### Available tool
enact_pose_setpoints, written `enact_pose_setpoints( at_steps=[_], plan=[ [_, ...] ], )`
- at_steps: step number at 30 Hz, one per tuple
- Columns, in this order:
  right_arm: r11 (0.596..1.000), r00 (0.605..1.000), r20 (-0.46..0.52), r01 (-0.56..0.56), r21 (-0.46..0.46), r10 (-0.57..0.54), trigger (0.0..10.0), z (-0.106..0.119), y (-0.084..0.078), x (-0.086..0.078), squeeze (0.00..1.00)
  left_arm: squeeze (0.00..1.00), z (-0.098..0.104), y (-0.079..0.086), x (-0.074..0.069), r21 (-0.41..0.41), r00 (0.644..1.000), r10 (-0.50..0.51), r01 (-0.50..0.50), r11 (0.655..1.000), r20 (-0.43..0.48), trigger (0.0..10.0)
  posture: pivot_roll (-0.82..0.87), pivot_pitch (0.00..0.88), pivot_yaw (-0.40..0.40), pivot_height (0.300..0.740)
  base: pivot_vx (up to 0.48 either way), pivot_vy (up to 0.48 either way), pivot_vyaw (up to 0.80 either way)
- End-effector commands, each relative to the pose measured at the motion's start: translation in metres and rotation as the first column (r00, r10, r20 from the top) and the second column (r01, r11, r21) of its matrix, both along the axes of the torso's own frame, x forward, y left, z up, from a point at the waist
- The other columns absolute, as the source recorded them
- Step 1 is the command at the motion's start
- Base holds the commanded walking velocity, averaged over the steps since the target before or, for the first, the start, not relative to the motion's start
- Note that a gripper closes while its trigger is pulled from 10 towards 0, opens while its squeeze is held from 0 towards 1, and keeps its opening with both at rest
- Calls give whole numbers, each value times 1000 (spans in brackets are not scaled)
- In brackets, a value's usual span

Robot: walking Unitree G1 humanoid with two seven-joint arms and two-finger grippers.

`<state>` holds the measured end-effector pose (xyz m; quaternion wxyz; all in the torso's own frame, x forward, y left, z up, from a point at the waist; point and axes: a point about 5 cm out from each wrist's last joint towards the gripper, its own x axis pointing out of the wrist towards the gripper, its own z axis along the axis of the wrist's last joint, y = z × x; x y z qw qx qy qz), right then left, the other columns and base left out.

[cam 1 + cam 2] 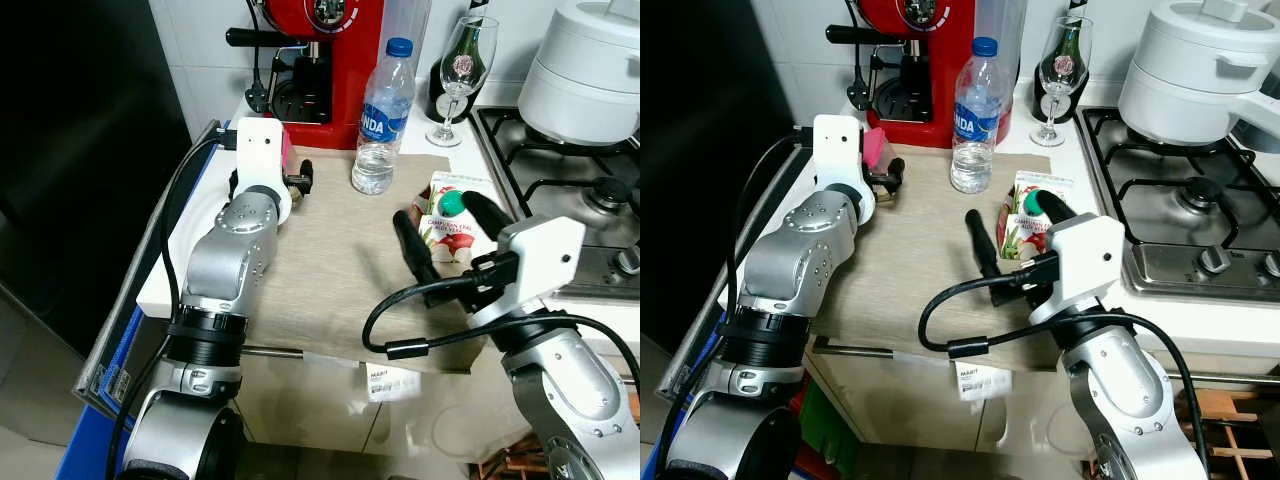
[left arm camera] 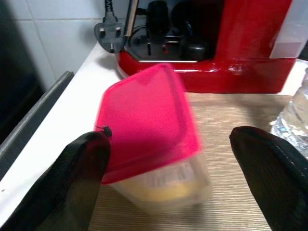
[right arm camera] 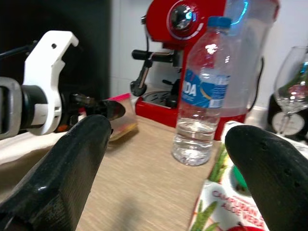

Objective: Restocking fridge

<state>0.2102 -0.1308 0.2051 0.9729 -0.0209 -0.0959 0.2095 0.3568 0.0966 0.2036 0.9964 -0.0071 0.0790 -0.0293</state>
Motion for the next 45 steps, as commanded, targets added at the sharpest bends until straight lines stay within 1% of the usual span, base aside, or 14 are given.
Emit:
enact_pose_setpoints(
  at_steps=[1,11,12,17,24,32,34,35,37,39,42,43,44,45],
  plan=[
    [1000,999,-17,-29,-1,29,10000,-2,2,2,141,0,1,7,-1,1,1000,29,-29,1000,3,10000,-171,0,54,740,0,0,0],
    [998,998,-23,-62,-1,62,10000,-4,7,7,137,0,-1,5,4,-70,999,-13,11,998,-29,10000,-161,0,51,740,0,0,0],
    [998,998,-24,-60,-1,60,10000,-5,7,7,141,0,1,6,7,-86,1000,-18,16,996,-22,0,-161,0,51,740,0,0,0],
    [999,998,-25,-52,2,52,10000,-6,8,8,137,0,6,7,14,-65,999,-54,54,996,1,0,-164,0,56,740,0,0,0],
    [999,998,-29,-48,8,48,10000,-8,11,7,141,0,-8,1,12,83,994,-112,110,990,17,0,-164,0,67,740,0,0,0],
    [999,999,-36,-38,15,39,10000,-10,12,4,141,0,-14,2,10,97,991,-137,135,986,14,0,-165,1,80,740,0,0,0],
    [999,999,-38,-34,17,35,10000,-10,13,4,145,0,-14,2,9,61,991,-134,133,989,21,0,-165,3,81,740,0,0,0],
    [999,999,-39,-33,17,34,10000,-11,13,4,133,0,-8,1,9,-17,990,-134,135,991,44,0,-165,3,81,740,0,0,0],
    [999,999,-39,-33,17,34,10000,-11,13,4,133,0,-7,0,8,-36,990,-133,135,990,51,0,-165,3,81,740,0,0,0],
    [999,999,-40,-33,16,33,10000,-11,13,4,141,0,-1,0,9,-125,990,-128,135,983,63,0,-165,3,81,740,0,0,0],
    [999,999,-41,-33,15,33,10000,-11,12,4,141,0,1,1,9,-176,990,-122,131,976,66,0,-163,4,74,740,0,0,0],
    [999,999,-40,-33,13,33,10000,-11,12,4,137,0,2,2,10,-217,991,-117,127,968,56,0,-163,4,74,740,0,0,0],
    [999,999,-39,-32,11,32,10000,-11,12,4,141,0,5,4,11,-334,994,-104,111,936,39,0,-164,1,72,740,0,0,0],
    [999,999,-39,-32,10,32,10000,-11,12,5,141,0,7,4,11,-373,994,-102,107,922,32,0,-164,1,72,740,0,0,0]
  ],
)
